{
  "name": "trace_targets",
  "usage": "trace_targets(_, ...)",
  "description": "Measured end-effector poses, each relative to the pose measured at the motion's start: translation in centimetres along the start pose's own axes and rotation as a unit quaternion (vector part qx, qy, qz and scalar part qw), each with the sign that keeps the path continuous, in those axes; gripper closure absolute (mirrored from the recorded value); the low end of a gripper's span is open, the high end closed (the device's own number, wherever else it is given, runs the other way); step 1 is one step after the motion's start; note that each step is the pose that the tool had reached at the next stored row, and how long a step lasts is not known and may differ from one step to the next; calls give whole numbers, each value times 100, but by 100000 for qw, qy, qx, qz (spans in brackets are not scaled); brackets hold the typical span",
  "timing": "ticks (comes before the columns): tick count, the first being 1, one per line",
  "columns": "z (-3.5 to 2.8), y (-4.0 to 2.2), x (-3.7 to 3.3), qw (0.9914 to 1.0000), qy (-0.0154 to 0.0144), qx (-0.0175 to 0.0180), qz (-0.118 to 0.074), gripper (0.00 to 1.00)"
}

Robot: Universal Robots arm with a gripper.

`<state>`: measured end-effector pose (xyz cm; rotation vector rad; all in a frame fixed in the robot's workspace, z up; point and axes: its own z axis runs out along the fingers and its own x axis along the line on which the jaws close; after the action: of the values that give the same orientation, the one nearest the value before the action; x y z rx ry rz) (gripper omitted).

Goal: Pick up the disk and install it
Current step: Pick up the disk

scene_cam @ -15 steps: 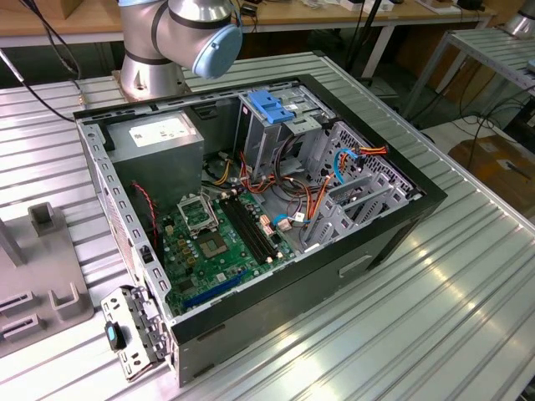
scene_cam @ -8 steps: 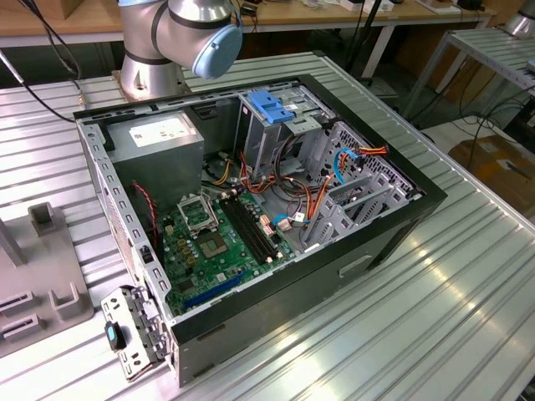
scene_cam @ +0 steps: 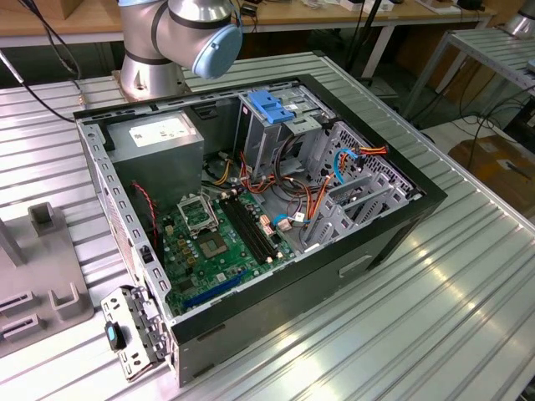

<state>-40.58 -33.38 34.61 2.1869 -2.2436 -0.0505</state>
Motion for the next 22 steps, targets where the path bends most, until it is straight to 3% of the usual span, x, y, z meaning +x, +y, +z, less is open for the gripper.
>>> trace_targets(2,0,0,0,100000,-13,-2,-1,89)
trace_targets(5,0,0,0,100000,-36,-3,5,71)
trace_targets(7,0,0,0,100000,-48,-3,7,71)
trace_targets(11,0,0,0,100000,-81,0,13,46)
trace_targets(12,0,1,0,100000,-85,-2,13,46)
trace_targets(14,0,1,0,100000,-100,-2,15,34)
trace_targets(16,11,1,1,100000,-113,14,14,34)
trace_targets(22,155,-4,3,100000,-108,-4,15,34)
